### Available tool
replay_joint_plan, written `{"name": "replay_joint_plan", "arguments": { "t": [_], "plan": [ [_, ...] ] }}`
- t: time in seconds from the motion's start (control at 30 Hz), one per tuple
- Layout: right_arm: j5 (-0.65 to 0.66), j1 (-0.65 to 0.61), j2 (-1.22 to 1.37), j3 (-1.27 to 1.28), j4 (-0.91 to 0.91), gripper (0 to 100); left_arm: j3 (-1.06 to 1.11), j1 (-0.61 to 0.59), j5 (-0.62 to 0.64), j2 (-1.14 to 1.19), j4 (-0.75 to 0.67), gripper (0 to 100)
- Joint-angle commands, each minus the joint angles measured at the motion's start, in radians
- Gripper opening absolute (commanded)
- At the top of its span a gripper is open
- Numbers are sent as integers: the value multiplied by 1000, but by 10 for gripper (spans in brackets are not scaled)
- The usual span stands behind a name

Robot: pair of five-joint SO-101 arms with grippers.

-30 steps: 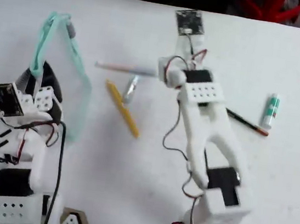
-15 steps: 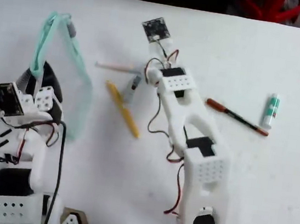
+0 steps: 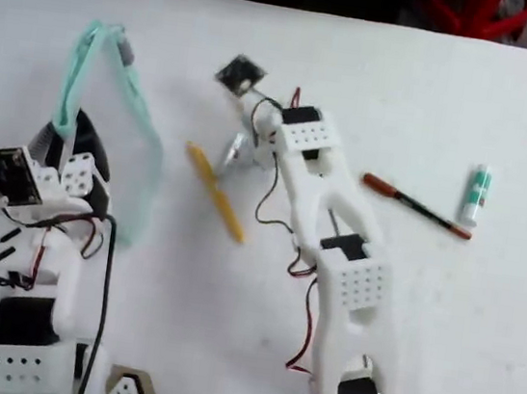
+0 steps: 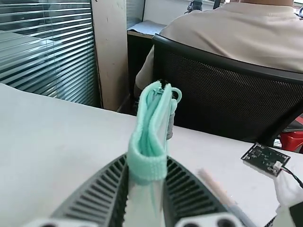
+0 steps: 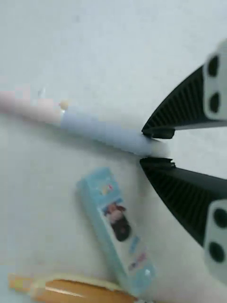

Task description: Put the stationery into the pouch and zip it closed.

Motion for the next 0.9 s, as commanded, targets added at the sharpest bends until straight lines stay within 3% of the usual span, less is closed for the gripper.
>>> {"name": "replay_joint_plan", "arguments": {
  "t": [0.0,0.27,0.37,0.57,0.87],
  "plan": [
    [81,-2,1,-28,81,66,49,28,15,4,6,24],
    [-218,15,-33,-103,64,70,49,28,15,4,6,24],
    [-227,2,-31,-115,53,88,49,28,15,4,6,24],
    [-127,-28,-28,-114,77,309,48,30,15,4,6,24],
    [-106,-36,88,-123,-54,131,48,28,15,4,6,24]
  ]
}}
